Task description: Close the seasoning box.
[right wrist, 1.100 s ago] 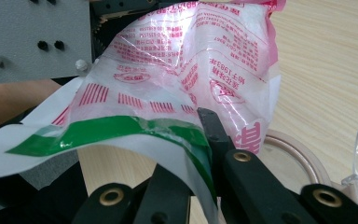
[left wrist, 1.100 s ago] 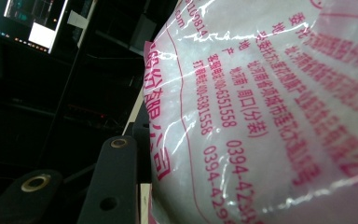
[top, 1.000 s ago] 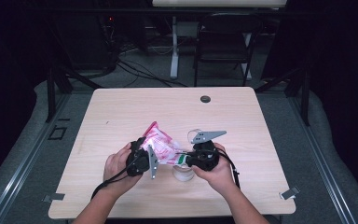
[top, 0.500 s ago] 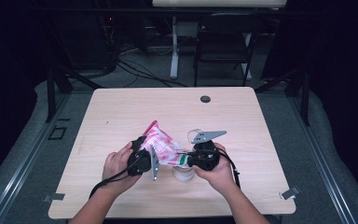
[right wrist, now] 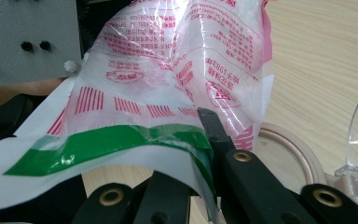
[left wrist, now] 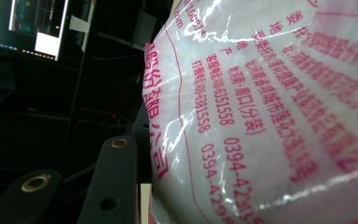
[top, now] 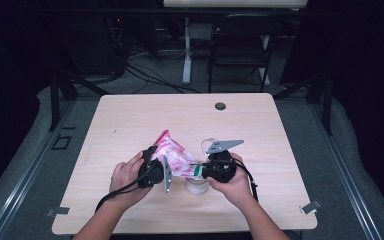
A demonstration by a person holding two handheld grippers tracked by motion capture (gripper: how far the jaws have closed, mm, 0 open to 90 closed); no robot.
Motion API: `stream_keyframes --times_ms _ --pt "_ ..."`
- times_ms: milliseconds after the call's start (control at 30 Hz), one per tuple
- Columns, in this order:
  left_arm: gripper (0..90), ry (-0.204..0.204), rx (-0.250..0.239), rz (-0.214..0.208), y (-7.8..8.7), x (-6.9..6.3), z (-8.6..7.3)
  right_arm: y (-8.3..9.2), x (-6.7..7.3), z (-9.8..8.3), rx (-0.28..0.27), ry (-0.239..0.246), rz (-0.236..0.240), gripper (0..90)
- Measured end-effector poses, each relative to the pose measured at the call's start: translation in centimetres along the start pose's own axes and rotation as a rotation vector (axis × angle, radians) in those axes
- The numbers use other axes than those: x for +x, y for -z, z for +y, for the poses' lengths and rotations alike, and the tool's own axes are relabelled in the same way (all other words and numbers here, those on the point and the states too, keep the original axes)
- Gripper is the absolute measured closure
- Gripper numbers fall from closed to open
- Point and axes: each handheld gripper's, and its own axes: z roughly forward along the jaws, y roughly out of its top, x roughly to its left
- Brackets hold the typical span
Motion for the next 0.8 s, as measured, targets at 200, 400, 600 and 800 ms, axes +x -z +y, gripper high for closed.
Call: stream_keyframes --times_ms 200,400,600,800 --pt "60.7 -0.022 0.008 -0.009 0.1 0.2 0.2 0.0 0.0 0.0 0.002 -0.003 -0.001 90.0" --pt "60.8 -0.063 0.033 -0.024 0.3 0.5 0.6 0.2 0.0 0.0 -0.005 -0.007 -0.002 90.0" --pt "60.9 -0.118 0.047 -0.016 0.6 0.8 1.1 0.3 -0.1 0.0 -0.009 -0.01 -0.005 90.0" --pt "61.0 -0.153 0.05 -0.008 0.7 1.0 1.5 0.4 -0.2 0.0 -0.01 -0.016 -0.001 90.0"
